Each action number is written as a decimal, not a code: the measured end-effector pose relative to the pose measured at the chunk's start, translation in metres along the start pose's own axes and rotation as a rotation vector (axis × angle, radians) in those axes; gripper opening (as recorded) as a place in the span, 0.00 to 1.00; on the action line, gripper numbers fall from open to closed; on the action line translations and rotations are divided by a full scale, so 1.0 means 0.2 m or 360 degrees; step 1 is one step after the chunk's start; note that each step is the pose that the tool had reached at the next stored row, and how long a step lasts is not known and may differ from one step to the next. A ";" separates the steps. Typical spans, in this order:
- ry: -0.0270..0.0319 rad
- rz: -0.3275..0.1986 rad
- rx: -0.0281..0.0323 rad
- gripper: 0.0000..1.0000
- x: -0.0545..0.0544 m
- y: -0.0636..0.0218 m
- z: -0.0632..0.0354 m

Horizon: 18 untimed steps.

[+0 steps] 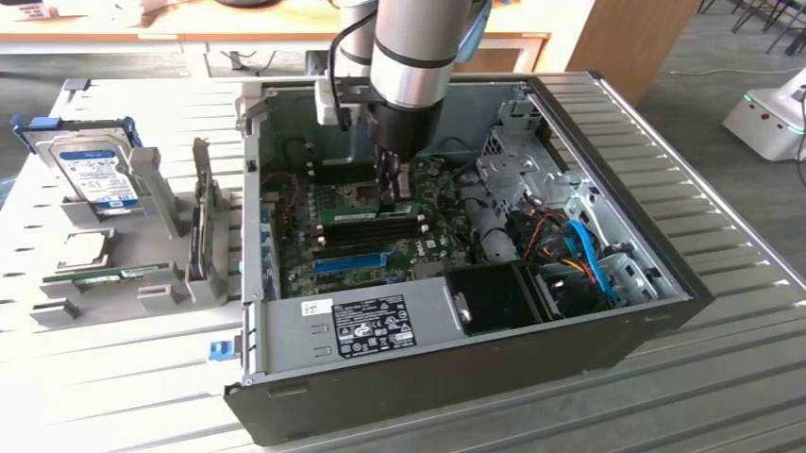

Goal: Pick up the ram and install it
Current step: 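Insert the ram into the slot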

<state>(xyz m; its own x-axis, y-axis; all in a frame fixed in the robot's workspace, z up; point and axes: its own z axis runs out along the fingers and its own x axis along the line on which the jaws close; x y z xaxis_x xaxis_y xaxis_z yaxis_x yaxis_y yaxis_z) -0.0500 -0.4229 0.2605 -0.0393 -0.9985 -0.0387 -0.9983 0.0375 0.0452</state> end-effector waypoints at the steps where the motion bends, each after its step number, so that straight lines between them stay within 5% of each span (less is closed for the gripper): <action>1: 0.00001 0.0000 -0.00001 0.12 0.00 0.000 0.004; 18: 0.00001 0.0000 0.00005 0.12 0.00 0.000 0.037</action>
<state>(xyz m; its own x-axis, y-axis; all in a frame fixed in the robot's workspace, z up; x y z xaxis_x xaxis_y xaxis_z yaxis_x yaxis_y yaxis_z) -0.0503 -0.4229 0.2531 -0.0393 -0.9985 -0.0387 -0.9983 0.0376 0.0449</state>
